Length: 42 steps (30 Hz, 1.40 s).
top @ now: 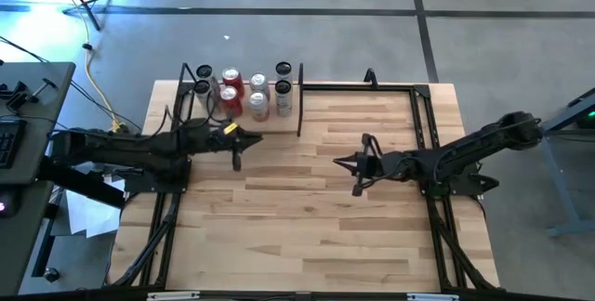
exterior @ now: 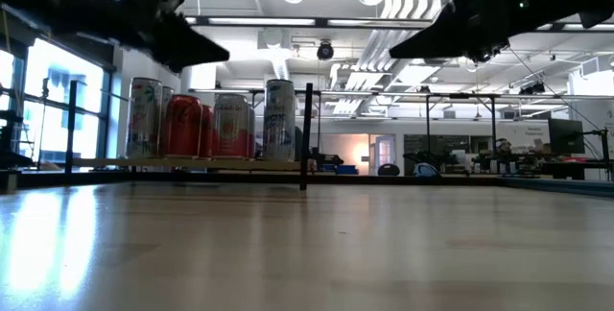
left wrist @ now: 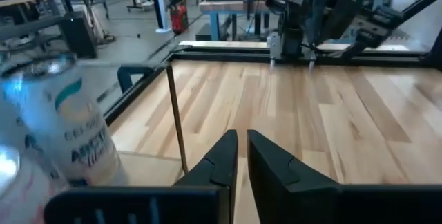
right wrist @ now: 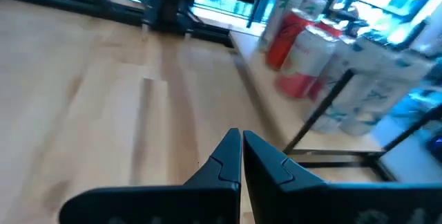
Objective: Place canned beverage on shelf
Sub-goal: Return to Home Position
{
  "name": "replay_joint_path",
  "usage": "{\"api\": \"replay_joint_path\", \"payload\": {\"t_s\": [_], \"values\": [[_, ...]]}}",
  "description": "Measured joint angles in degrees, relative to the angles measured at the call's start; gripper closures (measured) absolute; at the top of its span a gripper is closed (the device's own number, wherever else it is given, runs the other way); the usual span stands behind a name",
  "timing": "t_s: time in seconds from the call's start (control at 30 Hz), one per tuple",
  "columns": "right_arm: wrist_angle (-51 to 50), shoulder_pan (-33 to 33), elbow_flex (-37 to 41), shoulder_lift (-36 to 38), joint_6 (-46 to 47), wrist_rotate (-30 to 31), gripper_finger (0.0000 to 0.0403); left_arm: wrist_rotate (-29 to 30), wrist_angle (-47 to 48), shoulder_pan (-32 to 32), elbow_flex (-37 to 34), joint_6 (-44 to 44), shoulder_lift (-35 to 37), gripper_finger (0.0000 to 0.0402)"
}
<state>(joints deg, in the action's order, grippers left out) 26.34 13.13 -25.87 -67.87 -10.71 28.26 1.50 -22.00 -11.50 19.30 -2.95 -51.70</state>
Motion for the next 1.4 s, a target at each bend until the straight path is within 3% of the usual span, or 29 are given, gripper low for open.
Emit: {"api": "replay_joint_path", "payload": {"t_s": [0.2, 0.33, 0.6, 0.8, 0.9, 1.07, 1.2, 1.27, 1.4], "values": [[-0.84, -3.18, 4.27, 6.04, 4.71, -13.52, 0.0403, -0.02, -4.33, -0.01, -7.69, 0.95, 5.68, 0.0396], [-0.84, -6.96, 7.79, 10.31, 2.94, -16.27, 0.0403, 0.14, -5.86, -0.25, -12.14, 1.09, 10.02, 0.0398], [1.78, -16.46, 17.93, 24.33, 4.69, -28.28, 0.0403, 0.67, -10.14, -1.67, -18.67, 2.48, 19.62, 0.0399], [1.25, -19.76, 24.56, 35.96, 5.59, -28.86, 0.0403, 0.63, -7.44, -1.67, -18.65, 1.83, 25.76, 0.0401], [-5.05, -20.35, 25.25, 41.51, 6.07, -28.56, 0.0403, 0.66, -4.43, -1.67, -18.65, 1.78, 29.25, 0.0401], [-15.36, -20.39, 25.29, 51.86, 7.22, -27.41, 0.0403, 3.04, 5.07, -1.67, -18.65, 3.79, 36.03, 0.0401], [-24.79, -20.4, 25.29, 61.88, 7.49, -22.59, 0.0403, 4.75, 13.97, -1.67, -18.65, 5.25, 43.38, 0.0401], [-24.73, -20.48, 25.29, 65.68, 6.58, -23.03, 0.0403, 7.76, 19.13, -1.67, -18.63, 5.35, 47.68, 0.0401], [-24.48, -20.91, 25.29, 67.72, 4.67, -21.64, 0.0403, 8.69, 19.2, -1.67, -18.46, 3.3, 51.54, 0.0401]]}}
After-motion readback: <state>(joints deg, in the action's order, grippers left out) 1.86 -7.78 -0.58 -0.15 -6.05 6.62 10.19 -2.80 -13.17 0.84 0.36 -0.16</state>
